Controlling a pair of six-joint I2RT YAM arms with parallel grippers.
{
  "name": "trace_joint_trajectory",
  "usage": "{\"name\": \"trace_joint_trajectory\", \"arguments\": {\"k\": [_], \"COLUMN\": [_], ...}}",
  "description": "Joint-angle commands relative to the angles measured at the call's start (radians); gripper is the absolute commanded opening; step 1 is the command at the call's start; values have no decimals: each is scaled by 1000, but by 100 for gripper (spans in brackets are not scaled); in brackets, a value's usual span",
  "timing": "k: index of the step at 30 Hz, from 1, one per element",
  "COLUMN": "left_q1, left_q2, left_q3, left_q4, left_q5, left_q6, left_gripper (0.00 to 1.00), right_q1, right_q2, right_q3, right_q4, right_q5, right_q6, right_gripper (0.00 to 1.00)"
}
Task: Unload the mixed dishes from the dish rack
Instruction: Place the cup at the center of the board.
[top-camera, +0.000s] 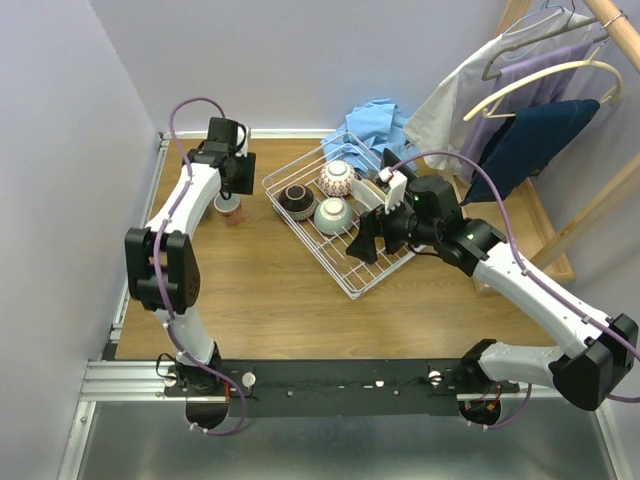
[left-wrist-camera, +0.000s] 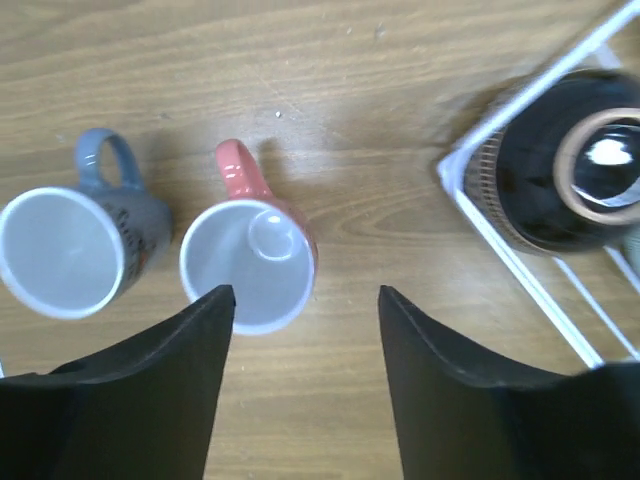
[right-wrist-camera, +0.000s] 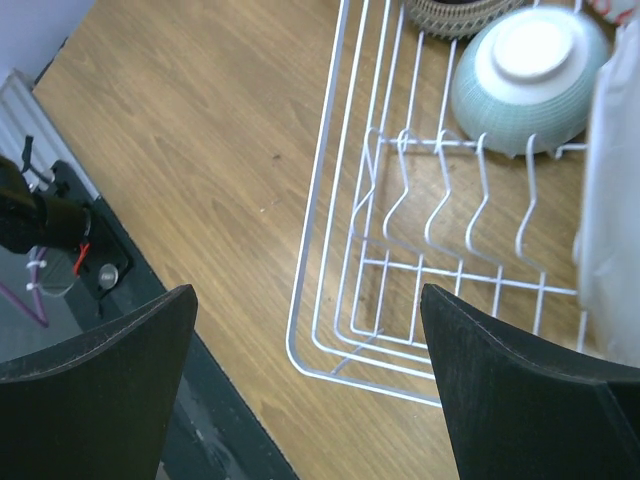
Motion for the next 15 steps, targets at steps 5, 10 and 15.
{"name": "trace_joint_trajectory", "arguments": {"k": [5, 10, 15], "left_q1": [6, 6, 6], "left_q2": [-363, -603, -832], "left_q3": [-110, -272, -446], "left_q4": [4, 34, 79], "left_q5": [96, 118, 177], "left_q6": [-93, -133, -193], "left_gripper": [84, 98, 99], "right_q1": [1, 0, 0], "right_q2": [-68, -53, 18], "right_q3": [69, 153, 205], "right_q4": [-38, -138, -193], "right_q5": [180, 285, 345], "right_q6": [-115, -130, -133], "right_gripper": [100, 100, 93]}}
